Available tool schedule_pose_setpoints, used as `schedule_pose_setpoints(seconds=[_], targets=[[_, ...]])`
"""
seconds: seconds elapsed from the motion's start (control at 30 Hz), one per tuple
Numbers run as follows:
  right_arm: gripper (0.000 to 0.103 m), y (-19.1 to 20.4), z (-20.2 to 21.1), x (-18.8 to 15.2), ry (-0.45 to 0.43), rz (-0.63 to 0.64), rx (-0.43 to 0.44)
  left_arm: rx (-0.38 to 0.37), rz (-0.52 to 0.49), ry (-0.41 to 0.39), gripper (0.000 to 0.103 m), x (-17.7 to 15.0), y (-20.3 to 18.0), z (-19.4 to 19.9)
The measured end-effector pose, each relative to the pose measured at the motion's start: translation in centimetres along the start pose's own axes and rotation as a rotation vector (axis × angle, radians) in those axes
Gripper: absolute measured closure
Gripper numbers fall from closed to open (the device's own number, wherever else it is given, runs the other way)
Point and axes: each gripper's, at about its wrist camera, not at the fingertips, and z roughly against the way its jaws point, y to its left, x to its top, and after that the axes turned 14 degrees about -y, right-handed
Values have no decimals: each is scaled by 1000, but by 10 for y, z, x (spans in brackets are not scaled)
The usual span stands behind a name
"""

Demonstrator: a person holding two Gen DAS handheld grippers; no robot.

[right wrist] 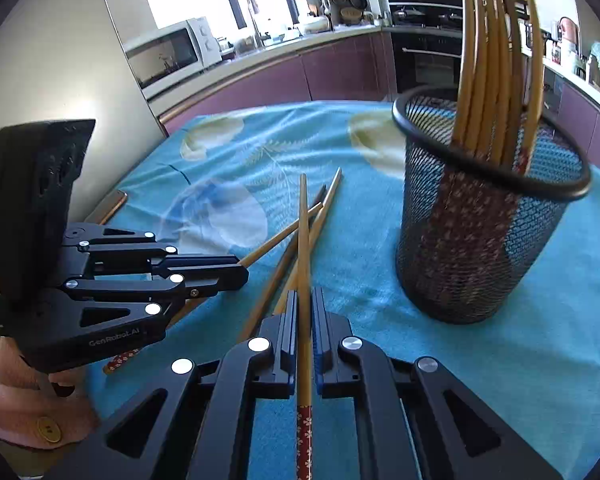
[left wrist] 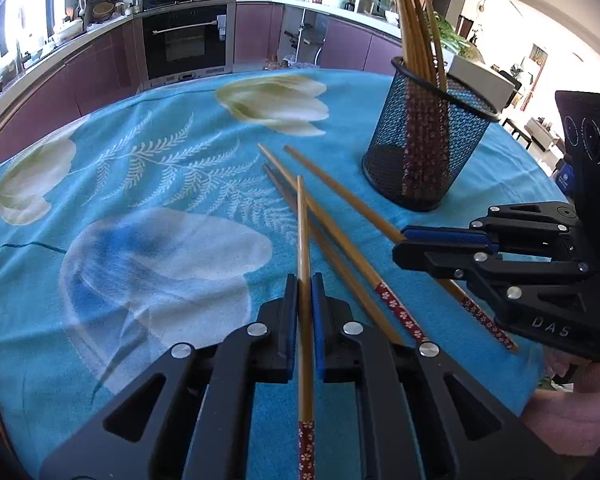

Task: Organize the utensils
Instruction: 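Raise the left tool's chopstick into the mesh holder while the right tool inserts its own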

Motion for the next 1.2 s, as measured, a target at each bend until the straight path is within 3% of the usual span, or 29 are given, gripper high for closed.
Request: schedule_pose_setpoints(seconds=[0.67, 1.2], targets=[[97, -18, 86, 51, -279, -12, -14, -223, -16, -251, 95, 69, -24, 90], [97, -27, 117, 95, -414, 46, -49, -279, -22, -401, 95, 134, -42, 97]])
